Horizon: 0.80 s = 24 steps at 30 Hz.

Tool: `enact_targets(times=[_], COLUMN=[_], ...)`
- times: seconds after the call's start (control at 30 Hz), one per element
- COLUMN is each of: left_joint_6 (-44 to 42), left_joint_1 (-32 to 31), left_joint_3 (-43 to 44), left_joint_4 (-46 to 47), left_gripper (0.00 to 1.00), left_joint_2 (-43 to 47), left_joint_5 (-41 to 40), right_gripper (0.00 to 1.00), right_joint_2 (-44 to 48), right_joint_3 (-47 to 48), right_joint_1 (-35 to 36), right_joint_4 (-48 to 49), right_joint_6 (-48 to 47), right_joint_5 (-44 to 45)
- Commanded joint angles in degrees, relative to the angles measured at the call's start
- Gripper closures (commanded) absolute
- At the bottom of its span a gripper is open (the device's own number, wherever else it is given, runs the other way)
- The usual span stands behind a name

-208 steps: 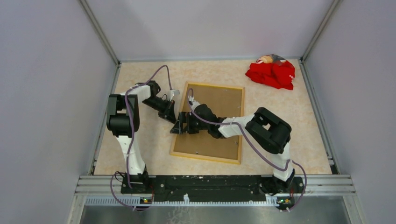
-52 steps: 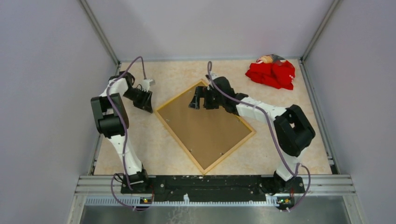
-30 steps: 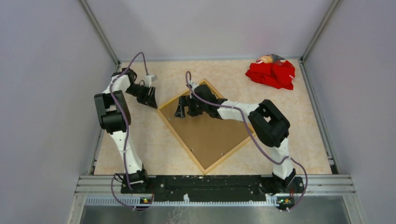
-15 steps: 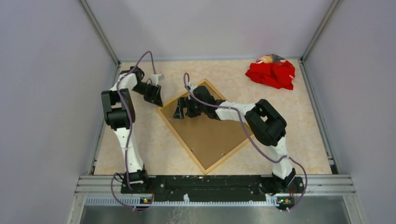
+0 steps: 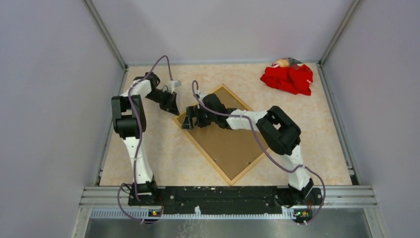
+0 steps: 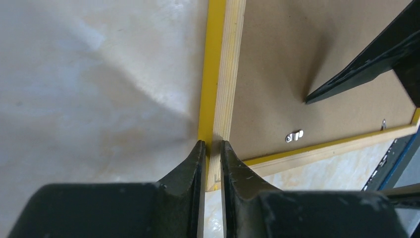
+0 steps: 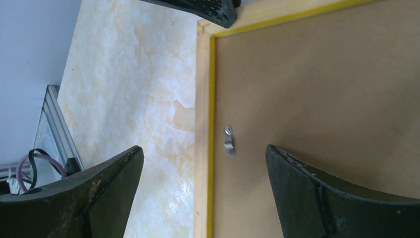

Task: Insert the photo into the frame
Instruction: Install the photo frame at the center of the board.

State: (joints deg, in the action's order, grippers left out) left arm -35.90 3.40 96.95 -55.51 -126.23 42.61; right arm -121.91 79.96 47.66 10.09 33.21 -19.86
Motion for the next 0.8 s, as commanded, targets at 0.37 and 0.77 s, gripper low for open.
enact_targets(times=[0.37, 0.77], left_joint_6=[-0.28, -0.2], left_joint_1=[-1.99, -1.99], left_joint_3=[-3.43, -3.87], left_joint_4=[0.24, 0.22], left_gripper=[0.86, 0.86], left_joint_2=[-0.5, 0.01], left_joint_5=[-1.96, -2.77], right_gripper=[0.08, 0.09], right_joint_2=[-1.97, -1.32], right_joint_3=[2.16, -0.34], right_joint_1=[2.48, 3.18], right_joint_4=[2.4, 4.3], right_joint_6=[0.64, 2.03], right_joint_5=[-1.39, -2.7])
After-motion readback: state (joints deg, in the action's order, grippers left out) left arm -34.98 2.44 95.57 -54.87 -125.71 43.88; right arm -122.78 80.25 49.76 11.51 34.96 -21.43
